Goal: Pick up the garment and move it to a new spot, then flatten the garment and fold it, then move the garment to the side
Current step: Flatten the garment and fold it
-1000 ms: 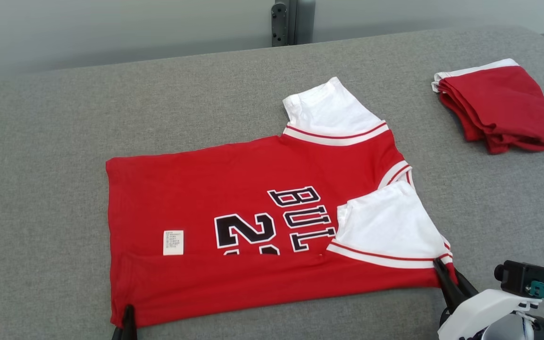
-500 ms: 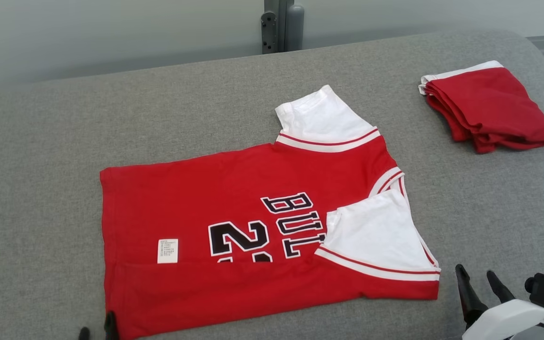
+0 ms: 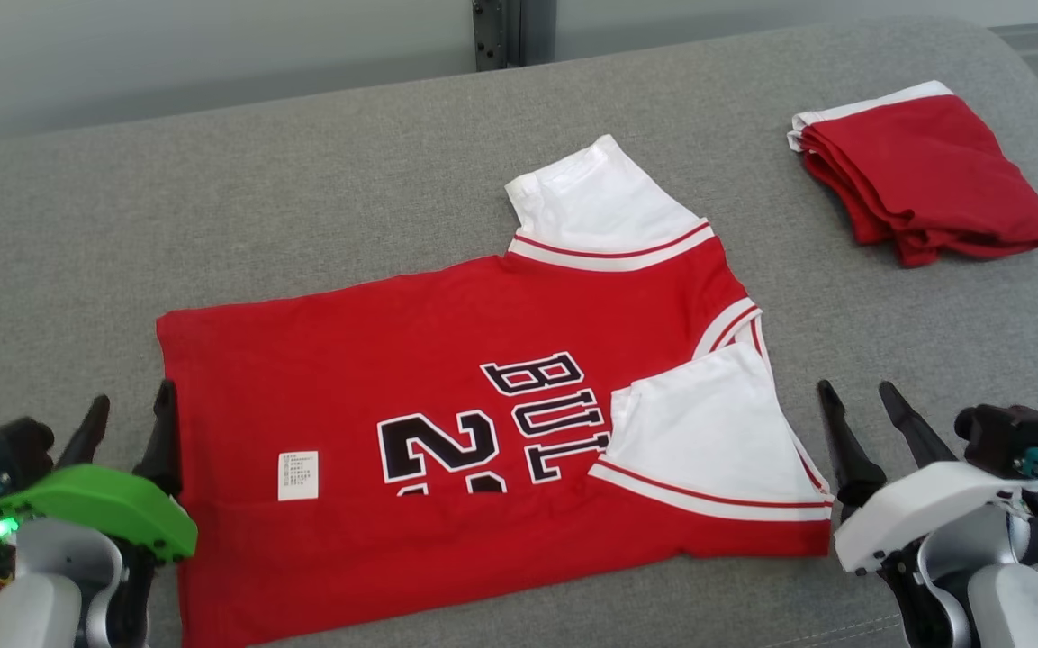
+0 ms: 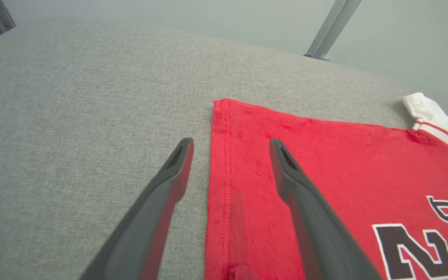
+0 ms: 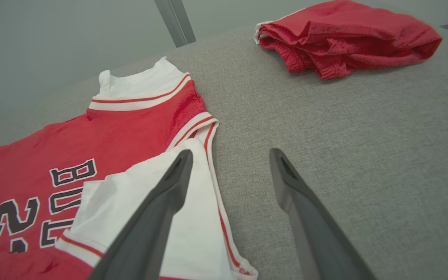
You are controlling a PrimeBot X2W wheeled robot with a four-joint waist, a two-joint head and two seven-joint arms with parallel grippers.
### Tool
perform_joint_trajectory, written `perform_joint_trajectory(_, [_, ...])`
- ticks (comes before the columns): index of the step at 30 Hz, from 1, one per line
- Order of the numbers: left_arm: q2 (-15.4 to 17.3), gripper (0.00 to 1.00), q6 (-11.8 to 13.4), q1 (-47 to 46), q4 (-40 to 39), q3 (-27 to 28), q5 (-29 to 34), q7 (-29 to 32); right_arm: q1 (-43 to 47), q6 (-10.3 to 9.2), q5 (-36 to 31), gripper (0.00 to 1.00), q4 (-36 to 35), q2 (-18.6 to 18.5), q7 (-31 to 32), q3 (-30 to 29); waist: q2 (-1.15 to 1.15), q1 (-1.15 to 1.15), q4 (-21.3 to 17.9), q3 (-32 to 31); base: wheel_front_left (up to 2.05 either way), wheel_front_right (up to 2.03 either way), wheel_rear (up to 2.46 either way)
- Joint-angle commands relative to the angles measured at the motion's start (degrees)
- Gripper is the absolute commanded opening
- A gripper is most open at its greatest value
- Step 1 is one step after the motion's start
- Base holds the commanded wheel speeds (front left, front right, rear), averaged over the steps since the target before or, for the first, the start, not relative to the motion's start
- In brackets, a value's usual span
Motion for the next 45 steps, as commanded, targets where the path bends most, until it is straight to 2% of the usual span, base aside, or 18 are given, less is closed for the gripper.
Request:
perform_joint_trajectory(1, [1.0, 1.00, 0.3, -3.1, 1.1, -0.3, 0.4, 1.3, -1.8, 0.00, 0.1, 1.00, -0.3, -0.5, 0.2, 1.1, 0.00, 0.00, -0.8, 2.4, 0.00, 0.00, 0.00])
perform_joint_trajectory(7, [4.4, 1.00, 0.1, -12.6, 7.3, -2.6, 3.4, 6.4, -7.5, 0.00, 1.1, 1.00, -0.2, -2.7, 0.1, 5.9, 0.00, 0.00, -2.0, 6.8, 0.00, 0.00, 0.00])
perform_joint_trajectory(13, [5.9, 1.00, -0.5, -18.2, 12.1, -4.5, 5.4, 8.3, -11.3, 0.00, 1.8, 1.00, 0.9, -4.5, -0.6, 8.5, 0.00, 0.00, -2.5, 9.3, 0.00, 0.00, 0.00])
perform_joint_trajectory(20, [6.4, 1.00, -0.8, -21.2, 16.4, -5.7, 6.3, 8.8, -13.9, 0.00, 2.7, 1.00, 2.1, -5.8, -1.1, 9.9, 0.00, 0.00, -2.7, 10.4, 0.00, 0.00, 0.00])
perform_joint_trajectory(26, [6.4, 0.99, -2.4, -22.7, 17.9, -7.3, 6.7, 9.6, -15.7, 0.00, 3.1, 1.00, 2.2, -7.0, -0.7, 10.6, 0.00, 0.00, -2.5, 10.9, 0.00, 0.00, 0.00])
perform_joint_trajectory(27, [6.3, 0.84, -2.6, -22.7, 18.0, -7.8, 6.7, 9.7, -16.2, 0.00, 3.0, 1.00, 2.3, -7.3, -0.4, 10.8, 0.00, 0.00, -2.4, 11.0, 0.00, 0.00, 0.00])
perform_joint_trajectory(28, [6.1, 0.58, -2.9, -22.9, 18.2, -8.0, 6.6, 9.9, -16.7, 0.00, 2.8, 1.00, 2.2, -7.5, -0.1, 11.0, 0.00, 0.00, -2.3, 11.0, 0.00, 0.00, 0.00])
perform_joint_trajectory(30, [5.7, 0.26, -3.3, -23.3, 18.1, -8.6, 6.9, 9.7, -18.1, 0.00, 2.4, 1.00, 2.2, -8.3, 0.4, 11.3, 0.00, 0.00, -2.0, 11.2, 0.00, 0.00, 0.00])
perform_joint_trajectory(31, [5.5, 0.06, -3.4, -23.5, 18.0, -8.9, 7.1, 9.5, -19.0, 0.00, 2.1, 1.00, 2.3, -8.7, 0.7, 11.3, 0.00, 0.00, -1.7, 11.3, 0.00, 0.00, 0.00])
perform_joint_trajectory(32, [5.4, 0.00, -3.5, -23.6, 17.8, -9.2, 7.2, 9.3, -19.9, 0.00, 1.9, 1.00, 2.5, -9.0, 1.0, 11.3, 0.00, 0.00, -1.4, 11.3, 0.00, 0.00, 0.00])
perform_joint_trajectory(38, [3.9, 0.00, -4.2, -24.3, 15.0, -10.4, 7.8, 5.9, -29.1, 0.01, 0.0, 1.00, 6.6, -10.7, 3.9, 12.1, 0.00, 0.00, 1.6, 11.7, 0.00, 0.00, 0.00])
perform_joint_trajectory(45, [0.1, 0.00, -4.1, -24.3, 10.1, -12.3, 8.6, 0.3, -41.6, 0.00, -1.3, 1.00, 17.9, -12.3, 9.1, 14.0, 0.00, 0.00, 8.2, 13.4, 0.00, 0.00, 0.00])
